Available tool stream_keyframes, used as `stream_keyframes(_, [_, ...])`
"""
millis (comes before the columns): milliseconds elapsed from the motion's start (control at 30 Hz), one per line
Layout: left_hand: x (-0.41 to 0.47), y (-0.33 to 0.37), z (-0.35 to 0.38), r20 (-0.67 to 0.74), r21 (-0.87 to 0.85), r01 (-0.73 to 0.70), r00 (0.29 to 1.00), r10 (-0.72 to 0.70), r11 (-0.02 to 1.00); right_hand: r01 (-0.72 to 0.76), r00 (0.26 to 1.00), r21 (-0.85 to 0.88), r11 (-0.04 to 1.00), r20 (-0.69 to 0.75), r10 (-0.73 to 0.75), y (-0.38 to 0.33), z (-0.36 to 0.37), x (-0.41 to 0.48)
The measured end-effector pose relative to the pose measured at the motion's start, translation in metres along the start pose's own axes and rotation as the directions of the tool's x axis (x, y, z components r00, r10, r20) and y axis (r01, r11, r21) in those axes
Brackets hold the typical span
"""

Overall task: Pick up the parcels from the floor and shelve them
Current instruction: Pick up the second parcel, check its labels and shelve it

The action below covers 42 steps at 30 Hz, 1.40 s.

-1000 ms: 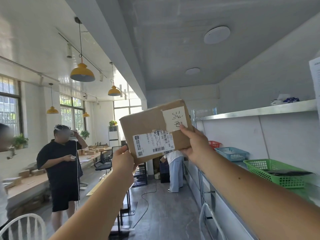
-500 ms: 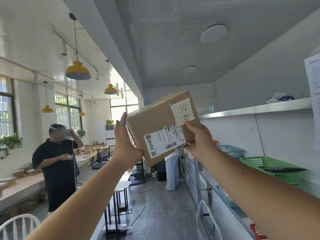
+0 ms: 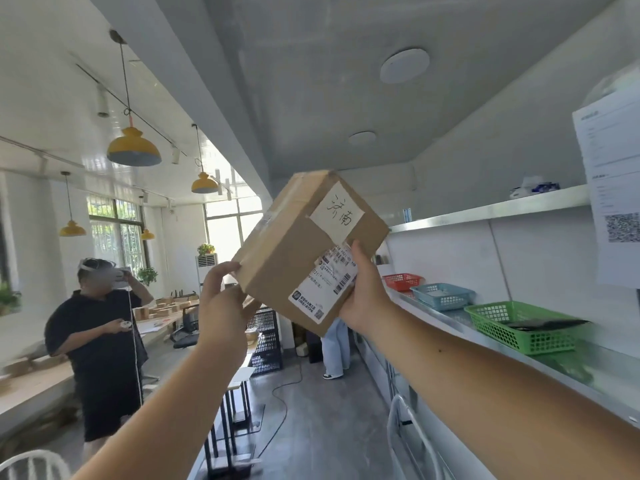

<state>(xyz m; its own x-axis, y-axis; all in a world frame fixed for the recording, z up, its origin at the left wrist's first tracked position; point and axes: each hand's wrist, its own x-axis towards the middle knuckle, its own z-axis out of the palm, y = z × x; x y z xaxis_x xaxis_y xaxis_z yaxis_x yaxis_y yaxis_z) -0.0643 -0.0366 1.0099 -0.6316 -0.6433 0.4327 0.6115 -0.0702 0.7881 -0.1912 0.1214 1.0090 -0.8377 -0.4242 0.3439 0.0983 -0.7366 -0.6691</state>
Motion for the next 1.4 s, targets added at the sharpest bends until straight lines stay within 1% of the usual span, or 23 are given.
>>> stream_keyframes(100, [-0.008, -0.001, -0.002, -0.085, -0.129, 0.062, 0.994, -0.074, 0.990, -0.040, 0.998, -0.015, 0.999, 0.054, 0.041, 0.005, 0.009, -0.004])
stream_keyframes(167, [-0.007, -0.001, -0.007, -0.143, -0.220, 0.107, 0.980, -0.141, 0.970, -0.053, 0.997, -0.023, 0.998, 0.050, 0.055, 0.007, 0.012, -0.001])
stream_keyframes(200, [-0.004, -0.003, -0.011, -0.168, -0.244, 0.135, 0.969, -0.179, 0.960, -0.061, 0.997, -0.022, 0.998, 0.046, 0.062, 0.008, 0.013, 0.000])
stream_keyframes(233, [-0.002, -0.004, -0.016, -0.180, -0.232, 0.155, 0.963, -0.200, 0.960, -0.066, 0.997, -0.014, 0.998, 0.042, 0.066, 0.009, 0.013, 0.001])
stream_keyframes(267, [0.001, -0.006, -0.020, -0.166, -0.163, 0.178, 0.965, -0.205, 0.970, -0.070, 0.997, -0.010, 0.998, 0.036, 0.070, 0.011, 0.012, 0.003])
stream_keyframes(333, [0.008, -0.007, -0.025, -0.103, 0.069, 0.227, 0.970, -0.219, 0.972, -0.088, 0.995, -0.007, 0.996, 0.046, 0.088, 0.013, 0.011, 0.005])
stream_keyframes(400, [0.012, -0.003, -0.026, -0.048, 0.283, 0.259, 0.965, -0.256, 0.923, -0.075, 0.995, -0.024, 0.997, 0.069, 0.076, 0.013, 0.007, 0.007])
stream_keyframes(433, [0.015, 0.000, -0.028, -0.041, 0.342, 0.270, 0.961, -0.273, 0.900, -0.060, 0.996, -0.039, 0.997, 0.070, 0.063, 0.012, 0.005, 0.008])
stream_keyframes(467, [0.018, 0.002, -0.029, -0.029, 0.363, 0.282, 0.956, -0.292, 0.888, -0.049, 0.996, -0.054, 0.997, 0.066, 0.053, 0.012, 0.003, 0.007])
stream_keyframes(533, [0.023, 0.005, -0.033, 0.008, 0.354, 0.281, 0.953, -0.303, 0.892, -0.021, 0.998, -0.089, 0.996, 0.053, 0.026, 0.014, 0.001, 0.008])
stream_keyframes(667, [0.039, 0.000, -0.037, 0.012, 0.355, 0.257, 0.960, -0.279, 0.899, 0.038, 0.999, -0.122, 0.992, 0.008, -0.037, 0.021, 0.005, 0.013])
stream_keyframes(767, [0.024, 0.010, -0.029, 0.074, 0.353, 0.245, 0.955, -0.288, 0.903, 0.028, 1.000, -0.106, 0.994, 0.018, -0.026, 0.018, 0.007, 0.015])
stream_keyframes(867, [0.005, 0.021, -0.019, 0.127, 0.335, 0.200, 0.959, -0.255, 0.921, -0.002, 1.000, -0.138, 0.990, 0.018, 0.005, 0.012, 0.008, 0.014])
stream_keyframes(933, [0.001, 0.021, -0.015, 0.126, 0.309, 0.194, 0.962, -0.242, 0.931, -0.033, 0.999, -0.139, 0.990, 0.026, 0.037, 0.012, 0.010, 0.013])
stream_keyframes(1100, [0.008, 0.021, -0.017, 0.099, 0.223, 0.198, 0.969, -0.224, 0.954, -0.047, 0.995, -0.172, 0.984, 0.081, 0.062, 0.013, 0.016, 0.006])
stream_keyframes(1233, [0.015, 0.019, -0.024, 0.152, 0.174, 0.181, 0.966, -0.208, 0.968, -0.053, 0.993, -0.174, 0.983, 0.093, 0.070, 0.009, 0.019, -0.001])
stream_keyframes(1300, [0.010, 0.019, -0.022, 0.164, 0.181, 0.153, 0.969, -0.184, 0.971, -0.043, 0.994, -0.182, 0.982, 0.093, 0.061, 0.007, 0.018, 0.000])
stream_keyframes(1400, [0.005, 0.020, -0.020, 0.192, 0.209, 0.163, 0.960, -0.204, 0.964, -0.037, 0.995, -0.192, 0.981, 0.089, 0.055, 0.006, 0.018, 0.000])
